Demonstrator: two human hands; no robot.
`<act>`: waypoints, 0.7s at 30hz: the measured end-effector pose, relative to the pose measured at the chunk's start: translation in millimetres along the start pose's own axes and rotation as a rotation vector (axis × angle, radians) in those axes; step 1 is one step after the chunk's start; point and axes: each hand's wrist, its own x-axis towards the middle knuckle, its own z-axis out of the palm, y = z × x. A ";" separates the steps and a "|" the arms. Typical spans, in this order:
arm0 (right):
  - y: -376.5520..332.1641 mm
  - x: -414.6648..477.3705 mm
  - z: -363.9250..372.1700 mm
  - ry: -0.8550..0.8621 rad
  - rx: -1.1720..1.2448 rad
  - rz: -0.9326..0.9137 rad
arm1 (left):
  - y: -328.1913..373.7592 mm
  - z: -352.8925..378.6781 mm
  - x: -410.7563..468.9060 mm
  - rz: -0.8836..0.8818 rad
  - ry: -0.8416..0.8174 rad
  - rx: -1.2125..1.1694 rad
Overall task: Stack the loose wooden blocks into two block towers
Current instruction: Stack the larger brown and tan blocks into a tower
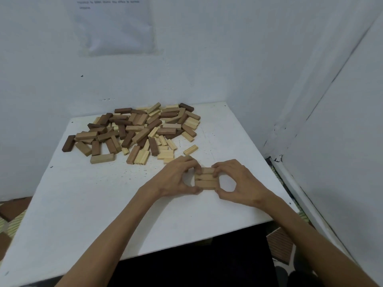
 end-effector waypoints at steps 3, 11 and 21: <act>16.7 -9.2 -9.6 0.088 0.007 0.089 | 5.2 9.5 22.2 0.070 0.011 -0.002; 40.1 -25.5 -20.0 0.289 -0.011 0.125 | 8.3 32.7 63.2 0.221 0.021 0.064; 41.0 -26.7 -15.6 0.286 -0.011 0.134 | -2.6 42.6 65.3 0.259 0.101 -0.007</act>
